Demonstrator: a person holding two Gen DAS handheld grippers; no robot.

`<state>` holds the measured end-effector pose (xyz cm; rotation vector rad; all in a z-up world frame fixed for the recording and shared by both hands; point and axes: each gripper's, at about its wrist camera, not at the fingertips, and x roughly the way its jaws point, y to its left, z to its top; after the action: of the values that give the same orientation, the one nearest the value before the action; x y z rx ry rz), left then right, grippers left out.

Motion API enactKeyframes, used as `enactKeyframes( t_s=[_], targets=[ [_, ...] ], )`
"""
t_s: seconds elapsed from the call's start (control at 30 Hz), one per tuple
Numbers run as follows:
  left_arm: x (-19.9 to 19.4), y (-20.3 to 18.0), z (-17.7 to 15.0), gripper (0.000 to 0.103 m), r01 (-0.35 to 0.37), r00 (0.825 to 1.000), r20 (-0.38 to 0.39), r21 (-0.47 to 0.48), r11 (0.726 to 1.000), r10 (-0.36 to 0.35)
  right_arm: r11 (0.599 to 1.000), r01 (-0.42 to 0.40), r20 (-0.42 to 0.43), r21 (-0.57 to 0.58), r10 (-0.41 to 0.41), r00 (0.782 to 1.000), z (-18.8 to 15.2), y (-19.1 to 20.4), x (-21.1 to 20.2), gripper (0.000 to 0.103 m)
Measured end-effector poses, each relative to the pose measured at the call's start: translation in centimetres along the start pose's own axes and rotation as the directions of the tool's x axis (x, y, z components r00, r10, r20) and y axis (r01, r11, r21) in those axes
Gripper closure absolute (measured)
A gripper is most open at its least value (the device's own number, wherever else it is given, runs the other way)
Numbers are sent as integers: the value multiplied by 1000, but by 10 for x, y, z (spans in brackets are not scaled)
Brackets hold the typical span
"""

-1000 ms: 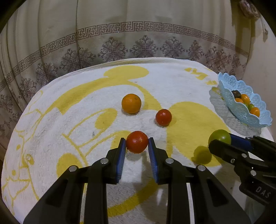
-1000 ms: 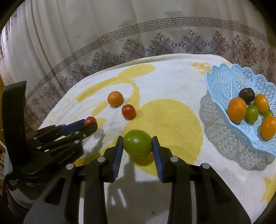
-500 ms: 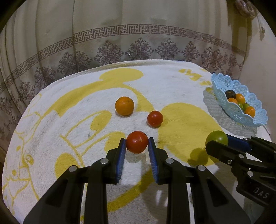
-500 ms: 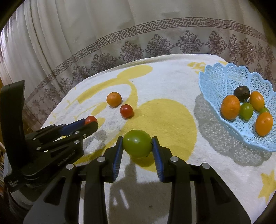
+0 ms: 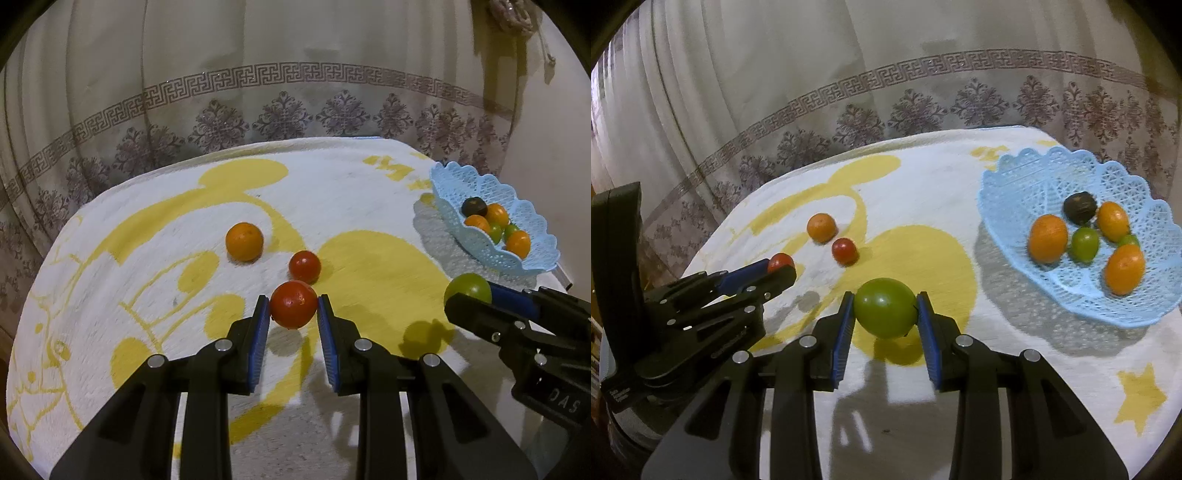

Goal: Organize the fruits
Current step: 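Carry both tomatoes to the blue basket and open both tools to release them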

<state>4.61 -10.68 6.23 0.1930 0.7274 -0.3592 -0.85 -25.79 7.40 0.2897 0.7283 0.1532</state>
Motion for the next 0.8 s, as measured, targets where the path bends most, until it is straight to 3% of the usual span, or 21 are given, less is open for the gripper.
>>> enactKeyframes(
  t_s=[0.8],
  targets=[
    [0,-64,36,76,93,994,49,103,990,-99,978,119,117,169,-140,983,16,-84,-51,68]
  ],
)
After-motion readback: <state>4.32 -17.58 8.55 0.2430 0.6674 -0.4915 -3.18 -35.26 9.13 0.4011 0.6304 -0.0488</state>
